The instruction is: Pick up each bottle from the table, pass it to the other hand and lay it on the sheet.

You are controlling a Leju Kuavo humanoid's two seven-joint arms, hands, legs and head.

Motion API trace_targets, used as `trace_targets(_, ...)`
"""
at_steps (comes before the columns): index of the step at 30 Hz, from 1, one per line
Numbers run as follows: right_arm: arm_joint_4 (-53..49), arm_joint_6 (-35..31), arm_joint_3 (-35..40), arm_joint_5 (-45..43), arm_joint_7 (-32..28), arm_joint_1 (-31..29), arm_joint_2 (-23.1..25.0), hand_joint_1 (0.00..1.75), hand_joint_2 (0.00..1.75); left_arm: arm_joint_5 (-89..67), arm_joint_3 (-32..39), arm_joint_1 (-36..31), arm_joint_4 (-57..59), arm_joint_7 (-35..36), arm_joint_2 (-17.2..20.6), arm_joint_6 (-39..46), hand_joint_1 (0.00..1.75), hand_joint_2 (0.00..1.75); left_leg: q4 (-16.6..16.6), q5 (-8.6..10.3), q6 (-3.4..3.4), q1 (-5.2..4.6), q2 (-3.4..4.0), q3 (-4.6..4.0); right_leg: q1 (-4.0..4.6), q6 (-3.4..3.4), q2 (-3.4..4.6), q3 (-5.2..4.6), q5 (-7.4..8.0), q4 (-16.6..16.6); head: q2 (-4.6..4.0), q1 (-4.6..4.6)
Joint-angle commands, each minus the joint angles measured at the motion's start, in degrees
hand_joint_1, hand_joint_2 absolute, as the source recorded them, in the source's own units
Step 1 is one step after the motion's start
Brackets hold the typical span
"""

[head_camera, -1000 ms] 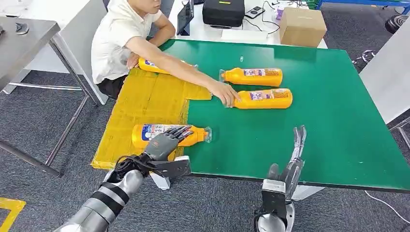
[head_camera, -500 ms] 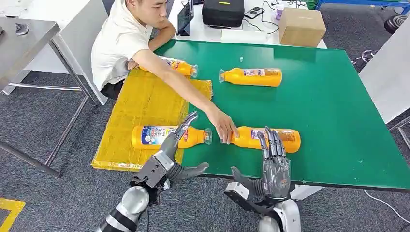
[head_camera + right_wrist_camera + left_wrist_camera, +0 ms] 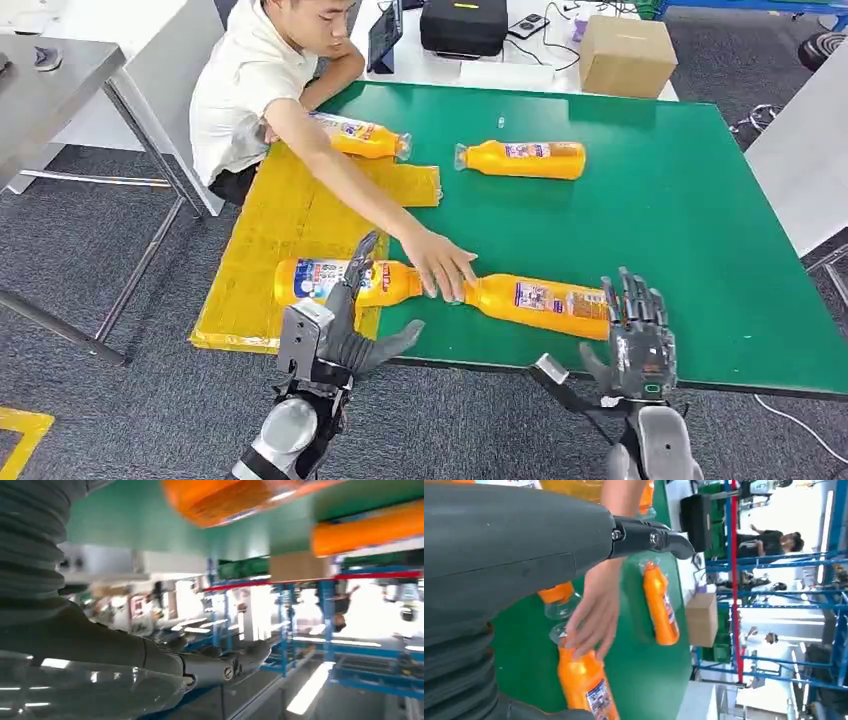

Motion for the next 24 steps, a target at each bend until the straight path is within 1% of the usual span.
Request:
trace_targets(1, 19.3, 0.2, 6.4, -9.8, -2.0, -9.8, -5.8, 0.0, 1.75, 0.4, -3.7, -2.0, 4.2, 0.6, 0.2, -0.8, 0.0, 1.75, -0.1, -0.11, -0.1, 0.06, 0.27, 0.35, 0.06, -0.11, 0.3, 0.3, 0.03, -0.1, 0.0, 0.0)
trace_targets(4, 19.4, 0.2, 6.5, -9.5, -1.8, -10.0, -5.5, 0.0, 1.75, 0.5, -3.7, -2.1, 4.2, 0.7, 0.2, -0.7, 0.0, 1.75, 0.0, -0.02, -0.07, 0.0, 0.08, 0.16, 0.01, -0.05, 0.08, 0.13, 0.03, -0.1, 0.0, -0.02)
trace_targets(5, 19.4, 0.2, 6.5, -9.5, -1.8, -10.0, -5.5, 0.0, 1.75, 0.5, -3.7, -2.1, 4.2, 0.7, 0.2, -0.7, 0.0, 1.75, -0.1, -0.05, -0.12, 0.01, 0.08, 0.28, 0.03, -0.11, 0.09, 0.23, 0.0, -0.1, 0.0, -0.02)
trace_targets(12, 19.4, 0.2, 6.5, -9.5, -1.8, -10.0, -5.5, 0.0, 1.75, 0.5, -3.7, -2.1, 4.2, 0.7, 0.2, -0.7, 0.0, 1.75, -0.1, -0.07, -0.08, 0.05, 0.1, 0.27, 0.05, -0.07, 0.09, 0.21, -0.03, -0.1, 0.0, -0.02)
trace_targets(13, 20.3, 0.2, 6.6, -10.6, -2.0, -10.0, -5.2, 0.0, 1.75, 0.5, -3.8, -2.2, 4.2, 0.7, 0.4, -0.8, 0.0, 1.75, 0.0, -0.04, -0.06, 0.04, 0.1, 0.19, 0.05, -0.05, 0.09, 0.14, 0.0, 0.0, 0.0, -0.02)
trace_targets(14, 23.8, 0.7, 7.6, -11.8, -2.2, -11.7, -4.7, 0.0, 1.75, 0.7, -4.2, -2.5, 4.5, 0.8, 0.4, -0.6, 0.0, 1.75, 0.0, -0.09, -0.09, 0.05, 0.12, 0.3, 0.06, -0.09, 0.11, 0.25, -0.05, -0.1, 0.0, -0.04)
trace_targets(15, 27.5, 0.2, 8.8, -11.0, -1.4, -13.6, -4.3, 0.0, 1.75, 0.7, -4.6, -2.9, 5.0, 0.9, 0.3, -0.3, 0.0, 1.75, 0.0, -0.09, -0.1, 0.07, 0.14, 0.29, 0.07, -0.09, 0.13, 0.25, -0.03, -0.1, 0.0, 0.0)
trace_targets(16, 29.9, 0.2, 9.2, -12.3, -2.2, -15.0, -3.5, 0.0, 1.75, 0.7, -4.9, -3.3, 5.4, 0.8, 0.2, -0.3, 0.0, 1.75, -0.1, -0.04, -0.07, 0.05, 0.12, 0.22, 0.06, -0.07, 0.11, 0.18, 0.01, -0.1, 0.0, -0.02)
trace_targets(17, 32.4, 0.3, 9.4, -13.6, -2.9, -16.3, -2.5, 0.0, 1.75, 0.7, -5.2, -3.5, 5.7, 0.8, 0.0, -0.1, 0.0, 1.75, -0.1, -0.08, -0.11, 0.07, 0.23, 0.34, 0.08, -0.11, 0.23, 0.28, 0.01, -0.1, 0.0, -0.02)
trace_targets(19, 33.9, 0.2, 9.7, -14.4, -3.6, -17.4, -0.9, 0.0, 1.75, 0.1, -5.8, -3.7, 6.1, 0.5, -0.1, 0.5, 0.0, 1.75, 0.0, -0.03, -0.07, 0.07, 0.23, 0.17, 0.07, -0.07, 0.22, 0.13, 0.05, -0.1, 0.0, 0.0)
trace_targets(22, 37.0, 0.2, 10.4, -15.1, -4.5, -18.9, 1.2, 0.0, 1.75, 0.1, -6.8, -4.2, 6.9, 0.5, -0.5, 0.2, 0.0, 1.75, -0.1, -0.07, -0.15, 0.09, 0.27, 0.32, 0.09, -0.15, 0.28, 0.23, 0.03, -0.1, 0.0, -0.02)
trace_targets(24, 39.0, 0.2, 10.8, -15.6, -4.8, -19.7, 2.0, 0.0, 1.75, 0.1, -7.0, -4.7, 7.4, 0.4, -0.7, 0.4, 0.0, 1.75, -0.1, -0.01, -0.09, 0.07, 0.17, 0.21, 0.08, -0.09, 0.15, 0.17, 0.03, -0.1, 0.0, 0.0)
